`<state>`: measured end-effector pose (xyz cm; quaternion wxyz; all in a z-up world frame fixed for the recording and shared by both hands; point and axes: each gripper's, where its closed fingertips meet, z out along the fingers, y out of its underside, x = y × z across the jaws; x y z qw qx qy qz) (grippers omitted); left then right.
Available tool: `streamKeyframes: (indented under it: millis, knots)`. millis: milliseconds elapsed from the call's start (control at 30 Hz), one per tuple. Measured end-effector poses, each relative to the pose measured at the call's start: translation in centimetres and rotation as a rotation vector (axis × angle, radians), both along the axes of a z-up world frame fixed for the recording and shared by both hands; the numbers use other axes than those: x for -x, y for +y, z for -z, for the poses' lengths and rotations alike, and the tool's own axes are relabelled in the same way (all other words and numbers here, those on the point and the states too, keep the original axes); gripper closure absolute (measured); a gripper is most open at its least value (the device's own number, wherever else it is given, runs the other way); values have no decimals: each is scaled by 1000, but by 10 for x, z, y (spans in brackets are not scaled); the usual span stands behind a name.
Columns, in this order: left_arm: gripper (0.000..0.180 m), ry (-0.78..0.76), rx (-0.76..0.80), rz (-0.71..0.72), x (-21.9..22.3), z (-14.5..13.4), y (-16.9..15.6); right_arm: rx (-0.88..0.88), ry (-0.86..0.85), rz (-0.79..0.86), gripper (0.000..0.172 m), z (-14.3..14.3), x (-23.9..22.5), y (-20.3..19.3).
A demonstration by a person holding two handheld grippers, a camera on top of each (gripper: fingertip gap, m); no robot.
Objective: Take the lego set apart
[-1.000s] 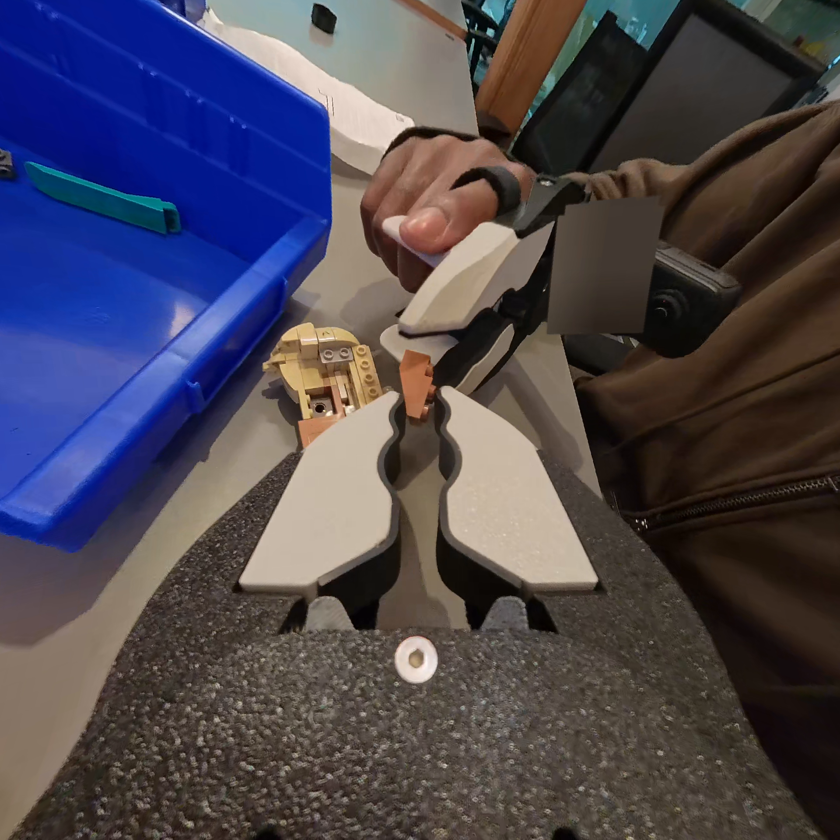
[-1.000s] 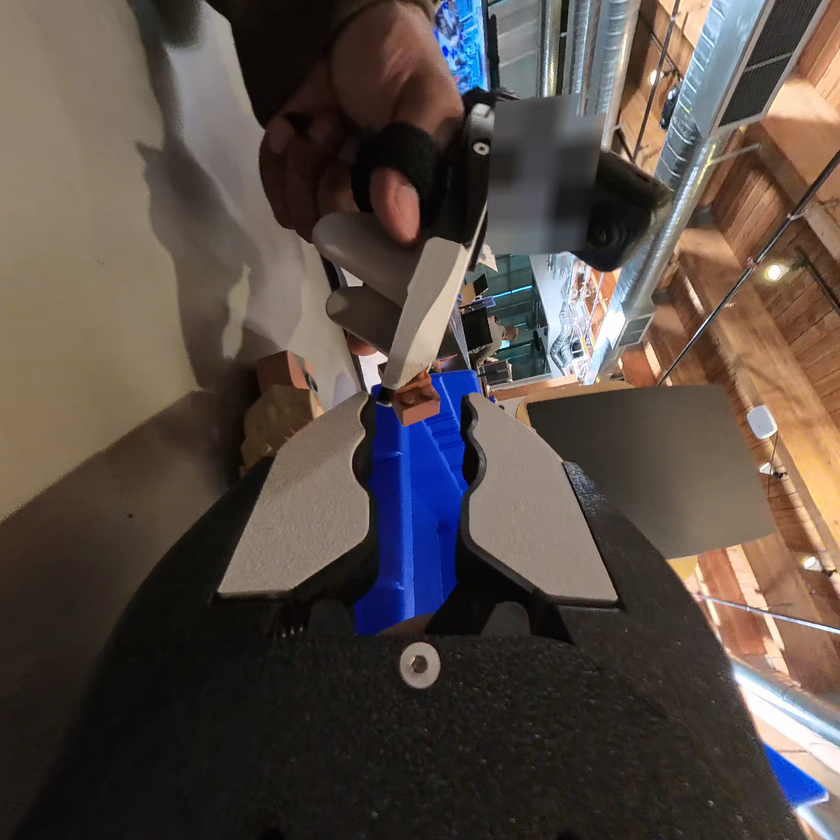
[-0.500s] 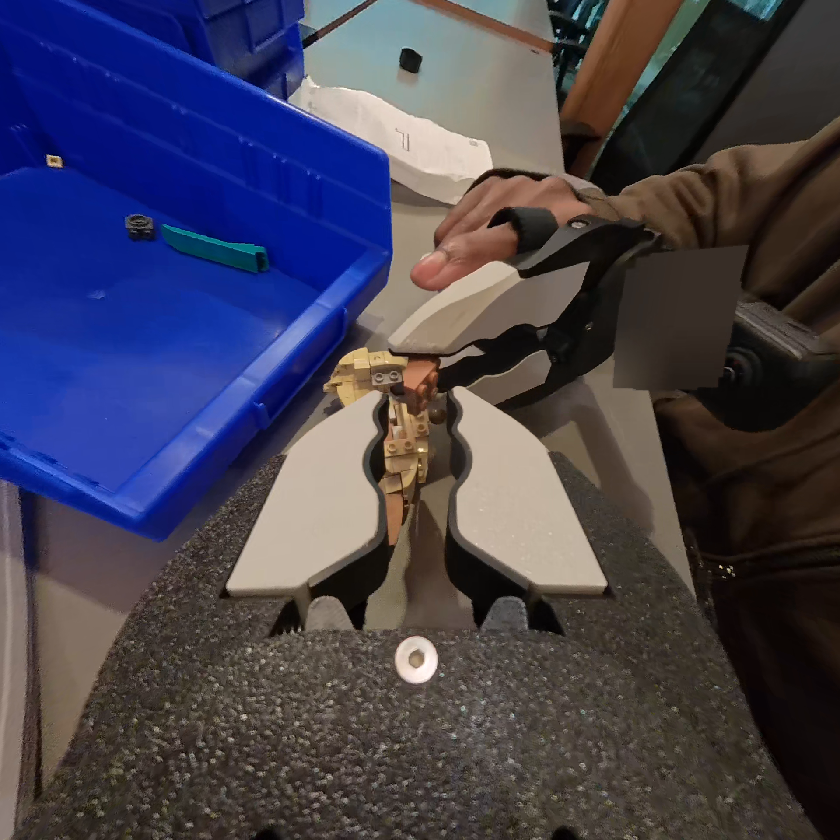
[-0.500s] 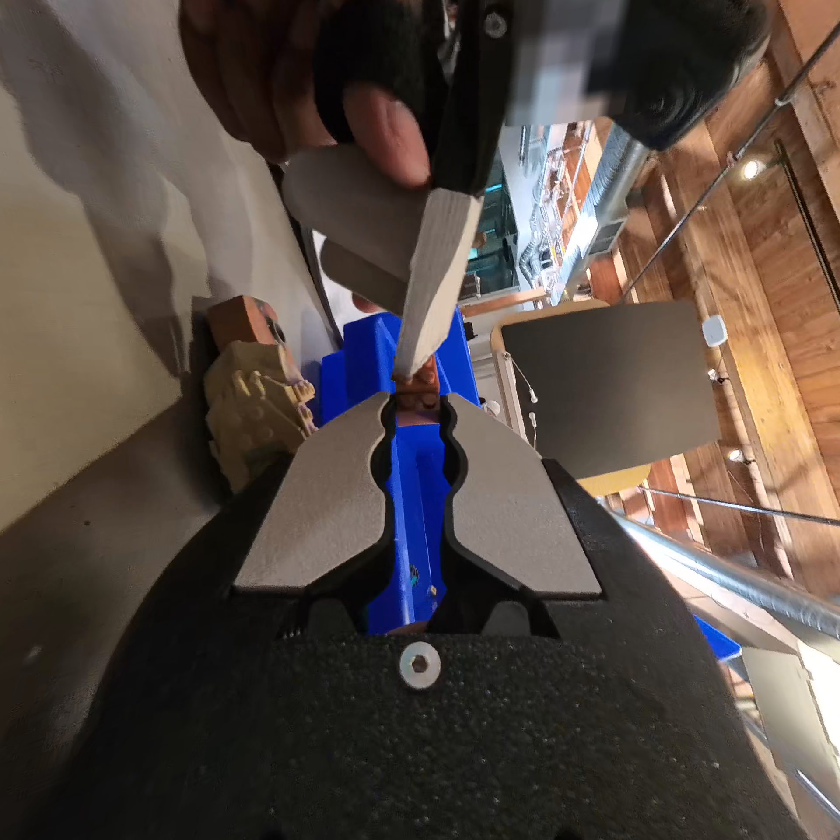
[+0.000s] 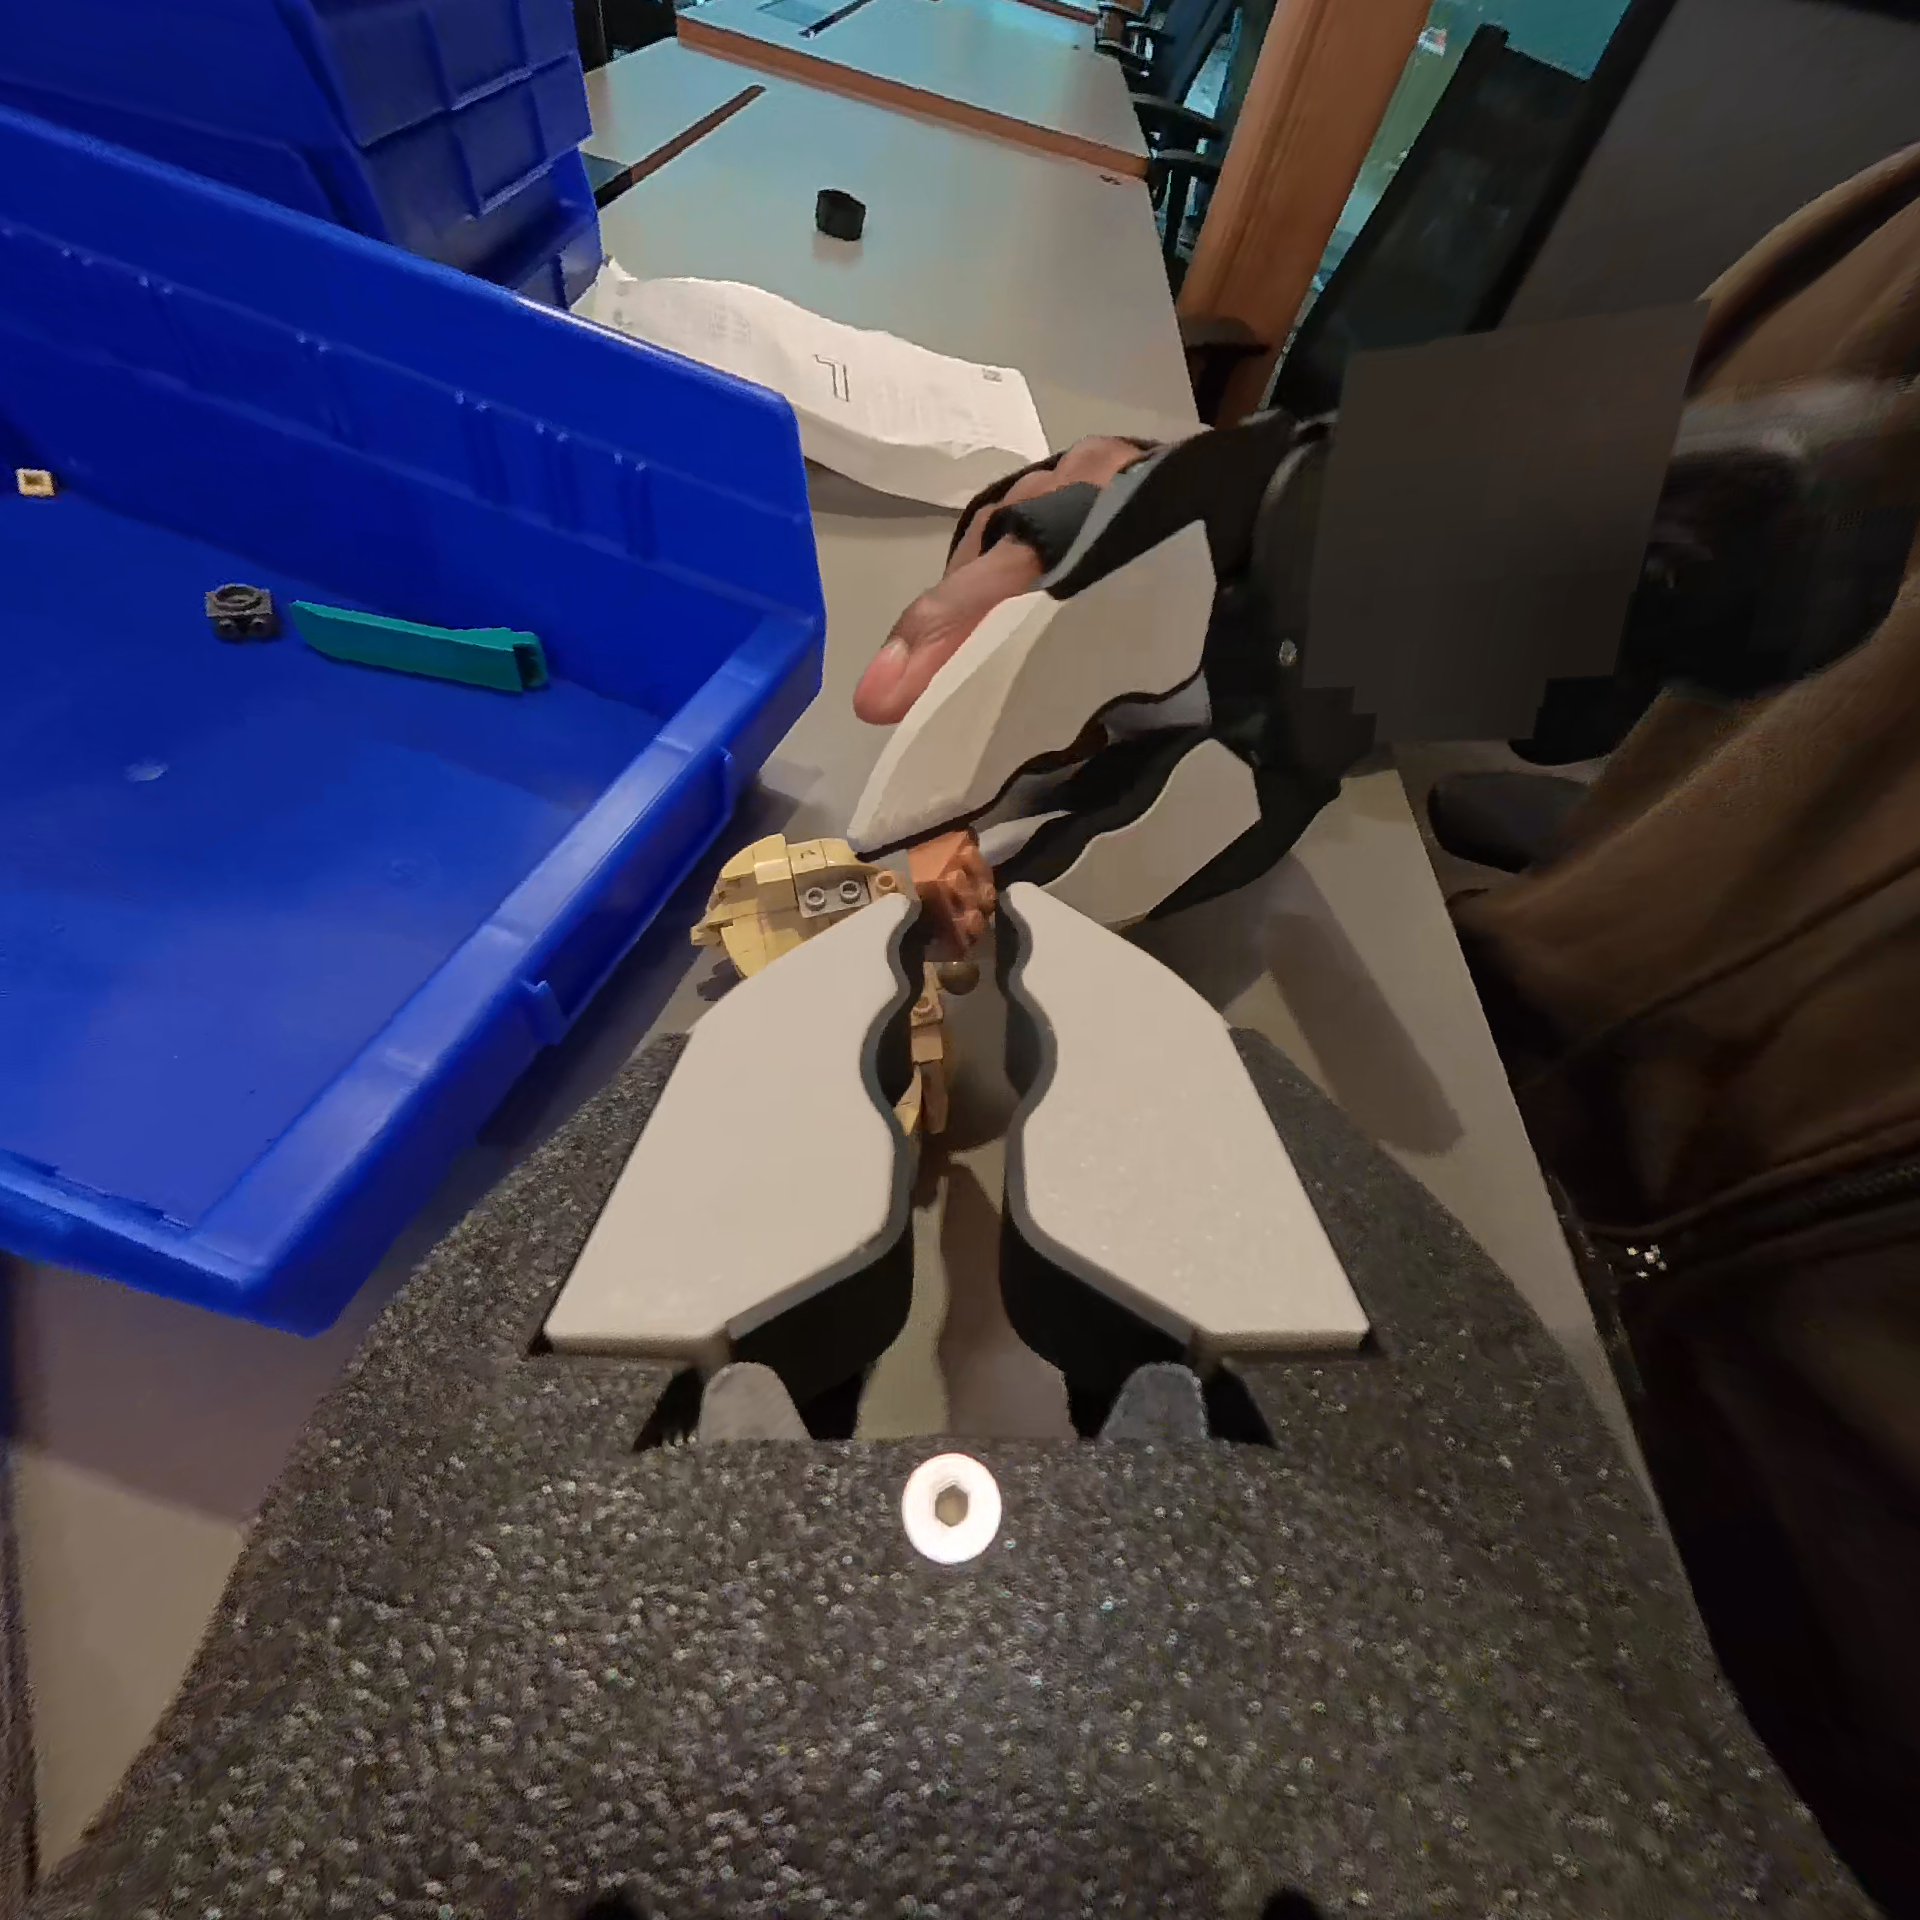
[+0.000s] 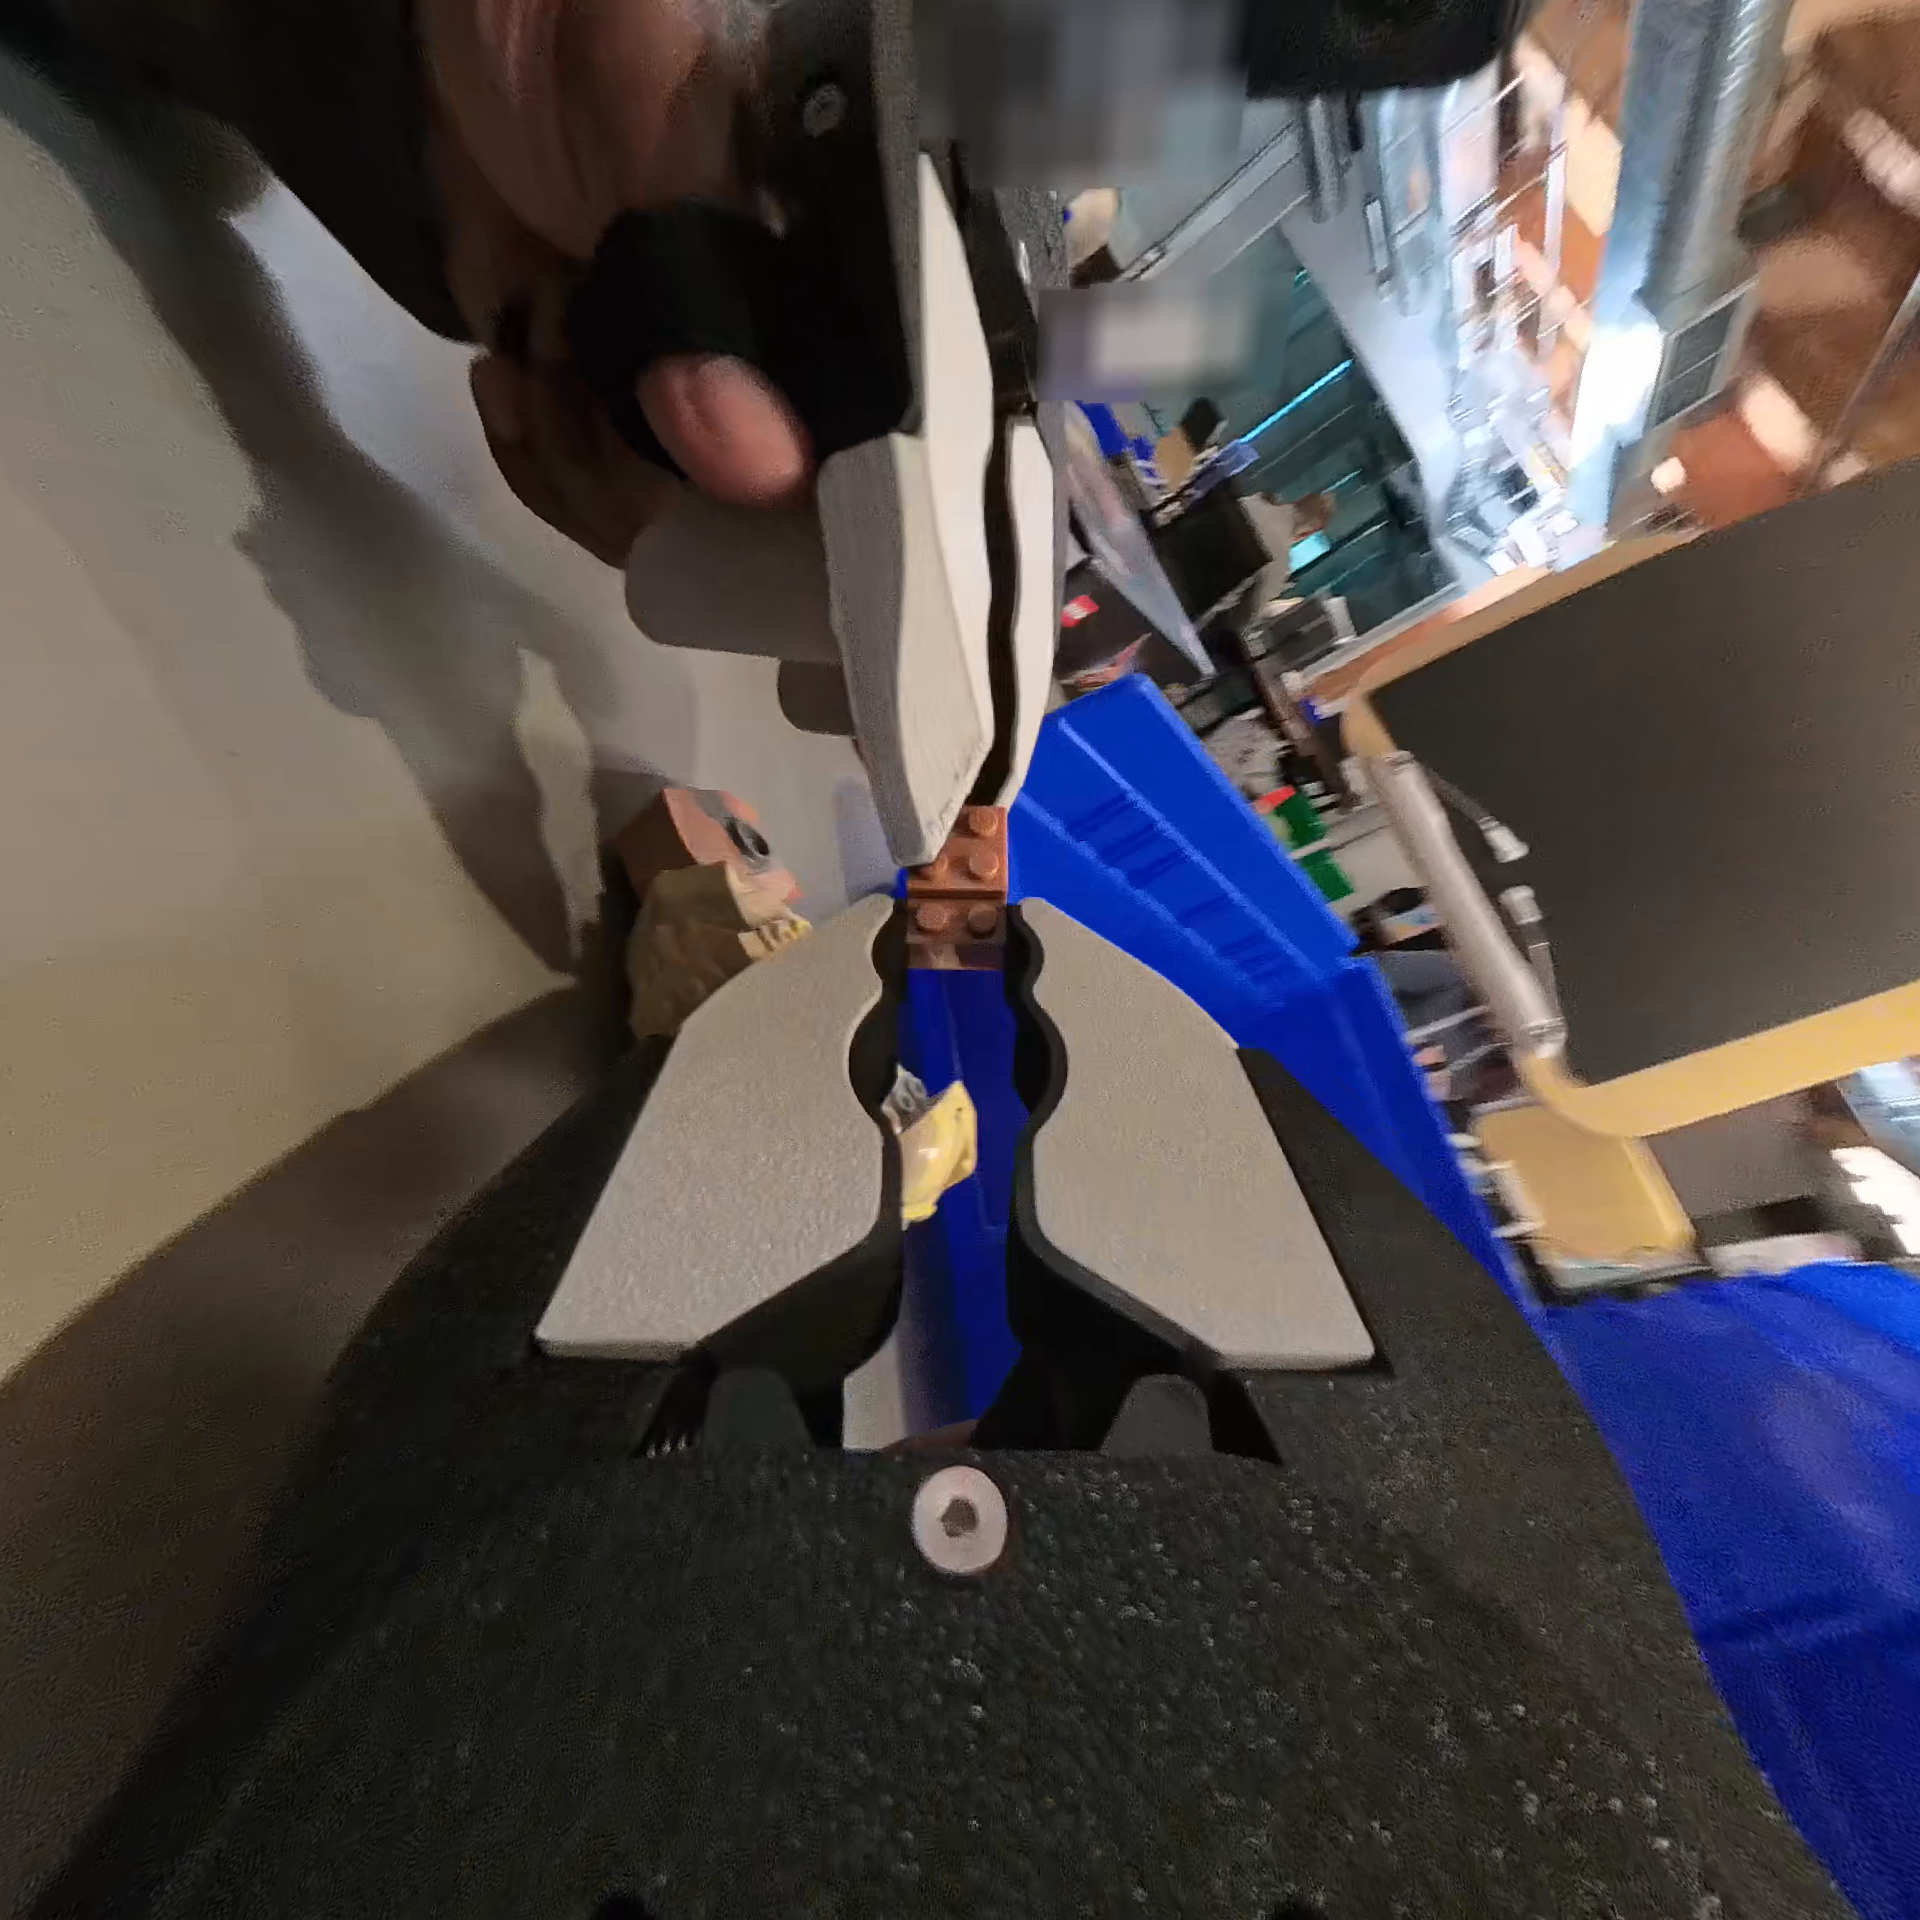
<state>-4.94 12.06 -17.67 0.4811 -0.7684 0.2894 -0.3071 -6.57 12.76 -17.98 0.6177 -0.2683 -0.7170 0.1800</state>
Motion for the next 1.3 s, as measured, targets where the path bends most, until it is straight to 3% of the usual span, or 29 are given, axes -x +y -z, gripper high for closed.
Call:
streamKeyframes:
  millis: [267, 600, 767, 1000, 1033, 1100, 1167, 1300]
  knots:
    - [161, 273, -316, 75, -1, -3, -7, 429, -211, -94, 155, 9, -9, -11]
    - [163, 377, -364, 160, -11, 10, -15, 495, -328, -152, 155, 20, -16, -25]
    - [164, 302, -214, 173, -12, 16, -17, 451, -333, -165, 155, 22, -16, -26]
    - [164, 28, 39, 157, -12, 10, -17, 355, -290, -178, 155, 19, -17, -25]
    - [176, -23, 68, 146, -11, 8, -16, 306, -289, -182, 155, 21, -18, -26]
    - [180, -168, 135, 134, -4, -1, -13, 207, -275, -168, 155, 23, -18, -25]
    - [180, -184, 92, 130, 2, -6, -13, 238, -269, -172, 155, 21, -18, -27]
    - [180, -60, -69, 120, -2, -13, -12, 356, -265, -163, 155, 13, -17, -22]
